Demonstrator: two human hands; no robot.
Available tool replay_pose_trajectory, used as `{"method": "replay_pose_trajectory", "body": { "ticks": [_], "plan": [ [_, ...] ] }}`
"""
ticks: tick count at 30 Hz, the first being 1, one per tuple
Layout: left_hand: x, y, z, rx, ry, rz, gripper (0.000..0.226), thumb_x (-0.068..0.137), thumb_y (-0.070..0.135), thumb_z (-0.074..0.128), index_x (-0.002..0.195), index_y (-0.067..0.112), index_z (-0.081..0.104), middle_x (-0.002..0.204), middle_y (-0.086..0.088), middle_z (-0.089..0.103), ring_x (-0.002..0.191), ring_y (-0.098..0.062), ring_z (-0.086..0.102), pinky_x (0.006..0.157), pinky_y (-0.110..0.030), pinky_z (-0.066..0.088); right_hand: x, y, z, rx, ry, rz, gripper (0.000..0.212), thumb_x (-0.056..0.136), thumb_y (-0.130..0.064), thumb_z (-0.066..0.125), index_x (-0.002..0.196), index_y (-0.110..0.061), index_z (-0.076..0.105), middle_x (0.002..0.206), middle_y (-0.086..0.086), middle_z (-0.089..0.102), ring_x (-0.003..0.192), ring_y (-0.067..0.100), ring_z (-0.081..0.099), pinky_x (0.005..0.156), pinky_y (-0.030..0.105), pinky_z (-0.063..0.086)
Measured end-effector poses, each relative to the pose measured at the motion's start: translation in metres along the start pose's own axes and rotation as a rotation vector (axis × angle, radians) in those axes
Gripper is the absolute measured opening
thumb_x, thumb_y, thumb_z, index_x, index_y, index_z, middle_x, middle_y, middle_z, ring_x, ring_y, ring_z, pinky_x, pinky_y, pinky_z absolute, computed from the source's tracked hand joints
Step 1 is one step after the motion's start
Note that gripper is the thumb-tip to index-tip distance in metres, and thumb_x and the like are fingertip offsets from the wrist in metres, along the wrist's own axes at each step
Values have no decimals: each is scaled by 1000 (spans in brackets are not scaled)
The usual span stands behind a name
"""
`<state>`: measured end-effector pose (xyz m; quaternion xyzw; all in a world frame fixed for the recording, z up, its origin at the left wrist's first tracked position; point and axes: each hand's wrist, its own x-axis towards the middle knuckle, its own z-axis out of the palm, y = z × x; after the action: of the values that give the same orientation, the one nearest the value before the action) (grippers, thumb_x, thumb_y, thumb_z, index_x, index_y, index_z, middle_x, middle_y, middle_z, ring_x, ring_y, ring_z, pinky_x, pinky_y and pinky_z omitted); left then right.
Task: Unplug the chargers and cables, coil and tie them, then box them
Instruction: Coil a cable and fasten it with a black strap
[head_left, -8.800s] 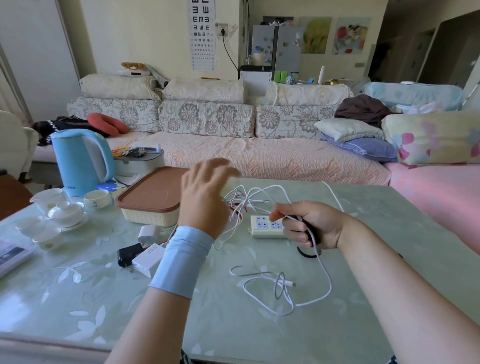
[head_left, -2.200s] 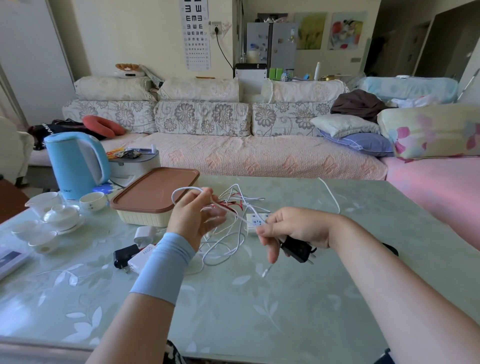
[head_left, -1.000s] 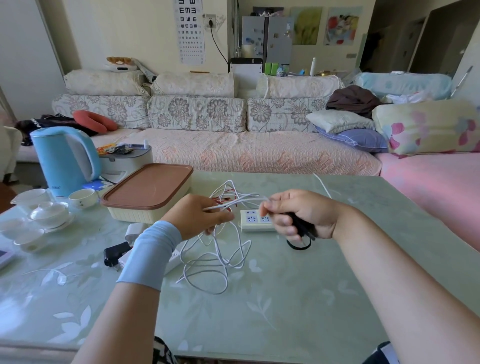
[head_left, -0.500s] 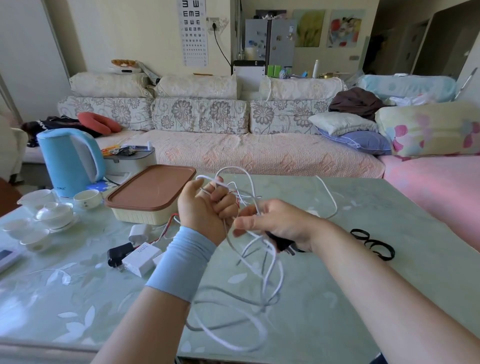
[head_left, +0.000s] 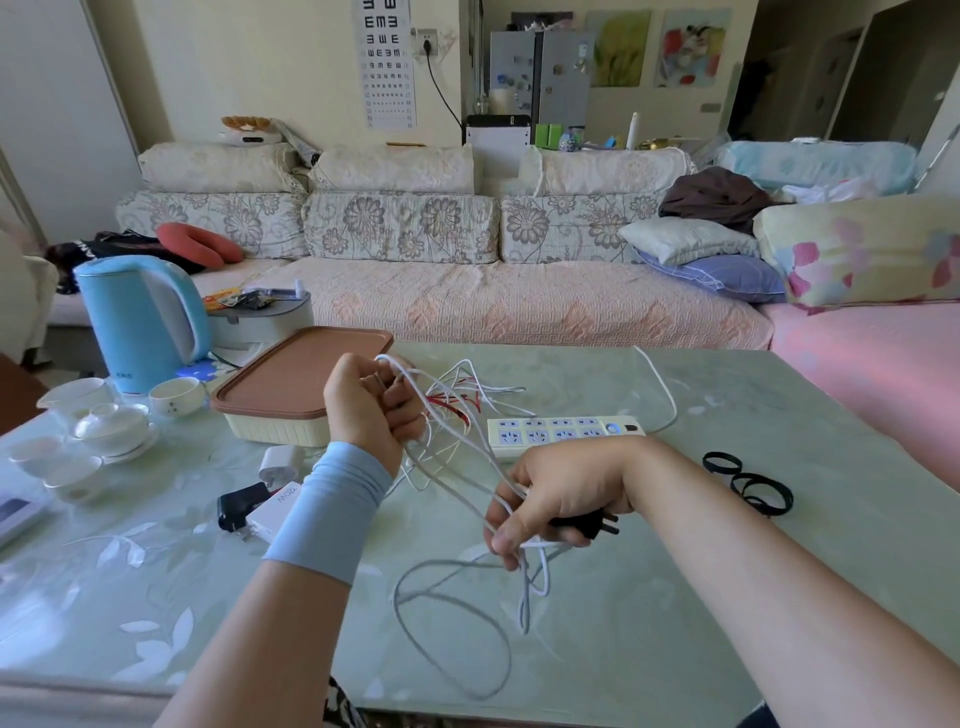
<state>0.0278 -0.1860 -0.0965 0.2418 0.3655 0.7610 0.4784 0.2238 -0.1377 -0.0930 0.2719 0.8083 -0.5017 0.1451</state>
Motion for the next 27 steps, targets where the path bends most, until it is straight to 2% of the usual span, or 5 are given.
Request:
{"method": "replay_pose_trajectory", "body": {
  "ticks": [3,6,14,20,27],
  "plan": [
    [2,-8,2,-68,71,21,19,81,14,35,73,11,52,63,-2,39,52,-15,31,45,-21,29,2,3,-1,152,122,-107,9,93,-16,65,85,-13,68,81,-4,73,36,7,38,39,18,31],
    [1,-20,3,-169,34,-103,16,93,17,43,101,8,53,93,-13,57,89,-29,59,86,-39,50,4,9,-8,410,301,-197,14,93,-18,63,89,-7,71,66,-7,68,35,6,35,37,17,33],
    [-7,-40,2,821,-527,-108,18,83,29,70,100,25,70,92,2,69,87,-13,61,85,-27,48,20,20,-20,842,493,-162,24,76,-34,79,90,-15,75,75,-2,72,54,9,42,45,16,32],
    [1,-35,-11,1300,-332,193,18,86,13,70,94,27,76,88,11,73,81,-4,65,83,-19,49,16,23,-21,587,852,-52,16,79,-27,82,85,-19,70,58,-4,61,42,11,43,46,21,34],
    [2,-27,-12,1188,-144,154,16,92,23,61,83,18,74,91,-14,71,75,-16,52,71,-25,42,13,24,-26,585,830,-183,22,89,-28,72,80,-12,61,55,-1,51,40,13,43,44,22,34]
  ]
}}
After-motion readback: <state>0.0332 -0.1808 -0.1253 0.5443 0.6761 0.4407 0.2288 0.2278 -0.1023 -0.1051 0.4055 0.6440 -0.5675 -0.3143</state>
